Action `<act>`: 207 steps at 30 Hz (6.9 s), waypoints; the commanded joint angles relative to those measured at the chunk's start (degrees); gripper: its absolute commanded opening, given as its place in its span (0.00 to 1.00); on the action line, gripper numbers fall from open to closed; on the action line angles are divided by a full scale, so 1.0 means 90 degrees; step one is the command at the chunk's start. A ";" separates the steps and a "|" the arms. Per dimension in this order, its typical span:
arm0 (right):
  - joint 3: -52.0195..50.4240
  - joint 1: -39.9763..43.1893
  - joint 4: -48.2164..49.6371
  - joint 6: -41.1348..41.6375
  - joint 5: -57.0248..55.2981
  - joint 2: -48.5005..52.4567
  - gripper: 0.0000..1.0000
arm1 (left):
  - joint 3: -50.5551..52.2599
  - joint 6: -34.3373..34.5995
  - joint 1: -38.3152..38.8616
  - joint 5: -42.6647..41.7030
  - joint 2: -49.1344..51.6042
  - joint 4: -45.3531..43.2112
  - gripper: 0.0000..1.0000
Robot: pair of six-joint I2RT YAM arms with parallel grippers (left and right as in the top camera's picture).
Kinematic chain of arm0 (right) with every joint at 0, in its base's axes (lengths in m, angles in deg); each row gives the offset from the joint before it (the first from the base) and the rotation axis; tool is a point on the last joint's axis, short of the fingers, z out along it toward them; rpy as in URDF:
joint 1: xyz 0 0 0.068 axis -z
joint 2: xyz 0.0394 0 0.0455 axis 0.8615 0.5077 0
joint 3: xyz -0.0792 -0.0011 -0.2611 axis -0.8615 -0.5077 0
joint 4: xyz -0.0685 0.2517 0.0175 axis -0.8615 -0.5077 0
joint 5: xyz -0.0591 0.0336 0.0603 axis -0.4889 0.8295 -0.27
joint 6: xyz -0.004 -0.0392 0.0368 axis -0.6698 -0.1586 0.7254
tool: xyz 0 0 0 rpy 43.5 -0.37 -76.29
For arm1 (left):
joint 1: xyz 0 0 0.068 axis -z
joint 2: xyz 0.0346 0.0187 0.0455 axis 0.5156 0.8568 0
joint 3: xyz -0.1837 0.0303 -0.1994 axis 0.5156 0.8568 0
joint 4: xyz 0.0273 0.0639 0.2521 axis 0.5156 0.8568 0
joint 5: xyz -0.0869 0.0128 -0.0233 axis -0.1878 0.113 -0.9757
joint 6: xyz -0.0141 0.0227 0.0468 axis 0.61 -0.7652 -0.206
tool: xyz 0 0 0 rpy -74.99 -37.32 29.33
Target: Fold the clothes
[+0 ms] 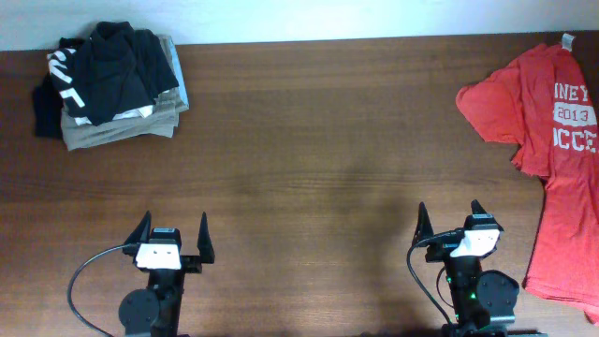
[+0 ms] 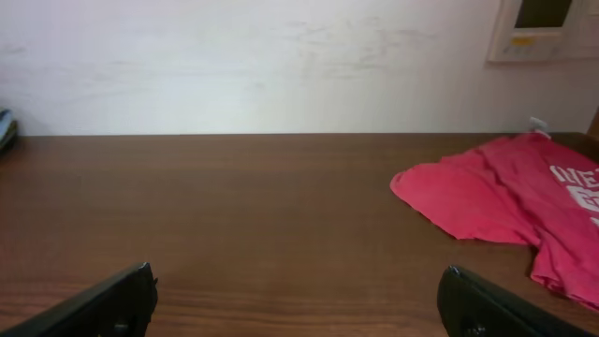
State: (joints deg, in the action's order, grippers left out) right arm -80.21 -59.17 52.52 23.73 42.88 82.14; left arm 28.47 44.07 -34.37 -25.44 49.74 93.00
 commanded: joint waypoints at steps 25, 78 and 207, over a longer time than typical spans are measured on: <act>0.9862 0.1732 -0.3177 0.1071 0.0707 1.0766 0.99 | 0.0041 -0.0078 0.0022 0.0041 -0.0032 0.0007 0.99; 1.0244 -0.0580 -0.5525 0.2140 0.1819 1.0190 0.99 | 0.0041 -0.0078 0.0022 0.0041 -0.0032 0.0007 0.99; 1.0244 0.0260 -0.6625 0.2093 0.1202 1.0302 0.99 | -0.4452 0.5187 0.2055 0.0916 0.9959 0.4690 0.20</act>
State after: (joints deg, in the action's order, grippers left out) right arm 11.52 -57.05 -7.11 43.07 54.22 175.16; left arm -12.44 90.62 -15.66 -17.55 137.22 134.88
